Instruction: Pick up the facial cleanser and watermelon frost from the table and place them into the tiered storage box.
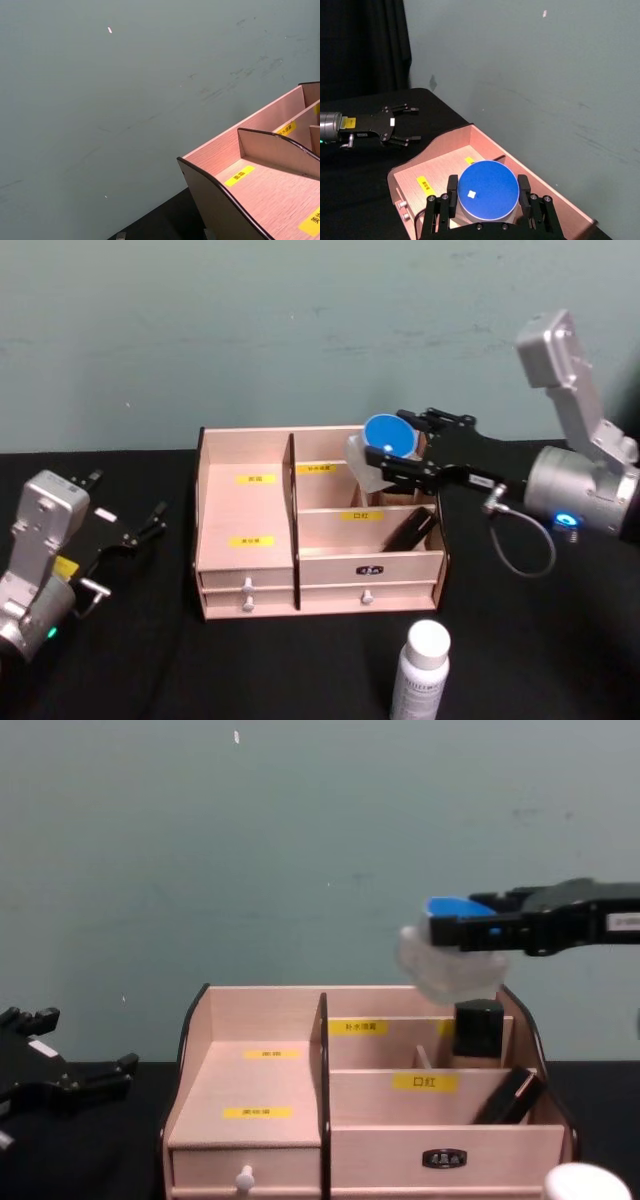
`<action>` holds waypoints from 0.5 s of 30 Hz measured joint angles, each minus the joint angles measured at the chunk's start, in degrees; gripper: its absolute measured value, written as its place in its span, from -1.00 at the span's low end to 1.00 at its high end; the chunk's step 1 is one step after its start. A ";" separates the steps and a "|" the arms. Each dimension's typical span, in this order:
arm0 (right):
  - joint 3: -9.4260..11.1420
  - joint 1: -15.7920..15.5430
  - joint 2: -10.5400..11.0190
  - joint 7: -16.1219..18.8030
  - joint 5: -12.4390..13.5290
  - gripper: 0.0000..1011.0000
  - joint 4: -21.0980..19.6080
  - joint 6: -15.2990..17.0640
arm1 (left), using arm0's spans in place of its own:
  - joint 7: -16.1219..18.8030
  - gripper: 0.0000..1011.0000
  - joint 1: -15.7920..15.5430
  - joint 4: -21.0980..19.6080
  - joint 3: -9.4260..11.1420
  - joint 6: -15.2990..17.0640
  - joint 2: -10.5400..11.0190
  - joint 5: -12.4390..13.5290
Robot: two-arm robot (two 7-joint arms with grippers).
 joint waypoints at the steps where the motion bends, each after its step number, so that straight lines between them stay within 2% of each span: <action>1: -0.58 0.62 -0.37 0.30 -0.06 0.41 0.63 -0.16 | 0.00 0.98 0.00 0.00 0.00 0.00 0.00 0.00; 7: -5.01 5.38 -3.59 2.75 -0.67 0.41 6.69 -1.68 | 0.00 0.98 0.00 0.00 0.00 0.00 0.00 0.00; 8: -5.01 5.38 -3.59 2.75 -0.67 0.41 6.69 -1.68 | 0.00 0.98 0.00 0.00 0.00 0.00 0.00 0.00; 15: -9.00 9.78 -7.26 5.42 -0.77 0.41 13.02 -3.75 | 0.00 0.98 0.00 0.00 0.00 0.00 0.00 0.00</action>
